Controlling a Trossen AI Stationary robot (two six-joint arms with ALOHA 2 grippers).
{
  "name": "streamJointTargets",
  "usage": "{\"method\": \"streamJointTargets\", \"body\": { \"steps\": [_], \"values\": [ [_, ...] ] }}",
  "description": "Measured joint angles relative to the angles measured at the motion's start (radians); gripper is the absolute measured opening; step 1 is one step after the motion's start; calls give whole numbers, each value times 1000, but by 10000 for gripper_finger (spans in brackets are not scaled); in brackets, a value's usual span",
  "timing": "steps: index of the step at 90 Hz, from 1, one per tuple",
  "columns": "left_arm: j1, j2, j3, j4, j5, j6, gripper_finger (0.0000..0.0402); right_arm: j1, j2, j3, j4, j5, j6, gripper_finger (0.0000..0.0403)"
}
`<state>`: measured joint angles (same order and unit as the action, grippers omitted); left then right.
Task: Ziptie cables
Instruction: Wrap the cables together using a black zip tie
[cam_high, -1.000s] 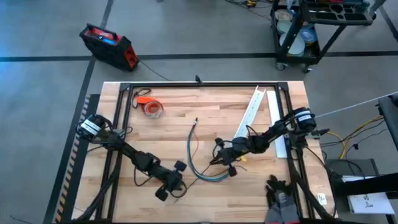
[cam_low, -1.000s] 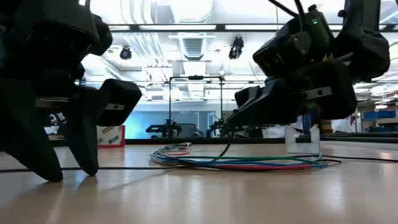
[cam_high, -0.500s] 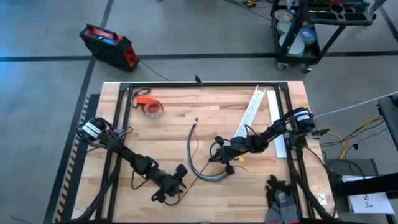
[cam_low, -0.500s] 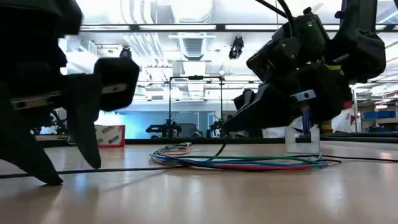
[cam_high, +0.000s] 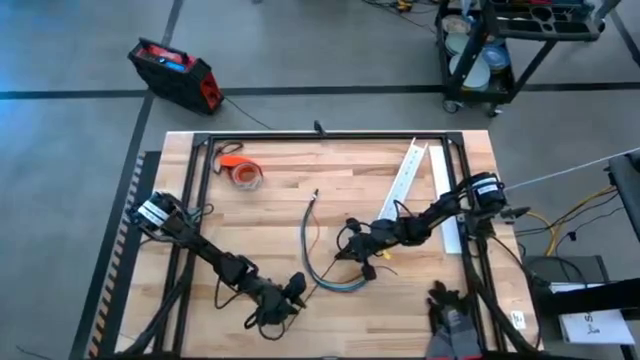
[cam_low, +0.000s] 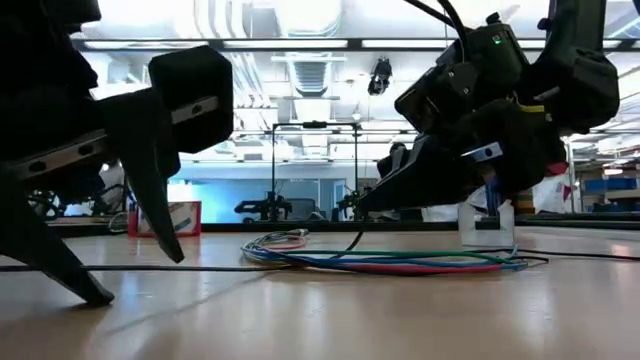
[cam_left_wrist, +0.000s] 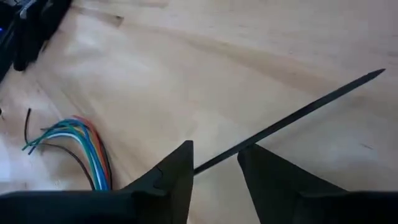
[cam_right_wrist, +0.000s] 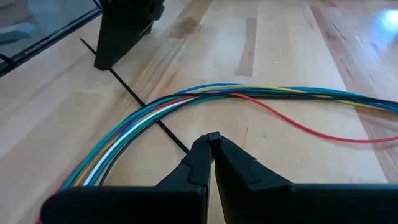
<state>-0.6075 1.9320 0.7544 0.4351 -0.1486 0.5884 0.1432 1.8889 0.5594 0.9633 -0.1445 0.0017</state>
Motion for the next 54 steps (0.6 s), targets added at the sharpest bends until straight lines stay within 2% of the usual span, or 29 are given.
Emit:
{"method": "streamJointTargets", "body": {
  "steps": [16,39,54],
  "values": [
    [0,-11,-1,1,-12,-92,89,0,0,0,-7,0,6,0],
    [2,-90,-2,-11,-32,-244,52,0,0,1,-15,13,6,0],
    [15,-108,-2,0,-97,-337,38,0,0,8,-15,15,2,0]
  ]
}}
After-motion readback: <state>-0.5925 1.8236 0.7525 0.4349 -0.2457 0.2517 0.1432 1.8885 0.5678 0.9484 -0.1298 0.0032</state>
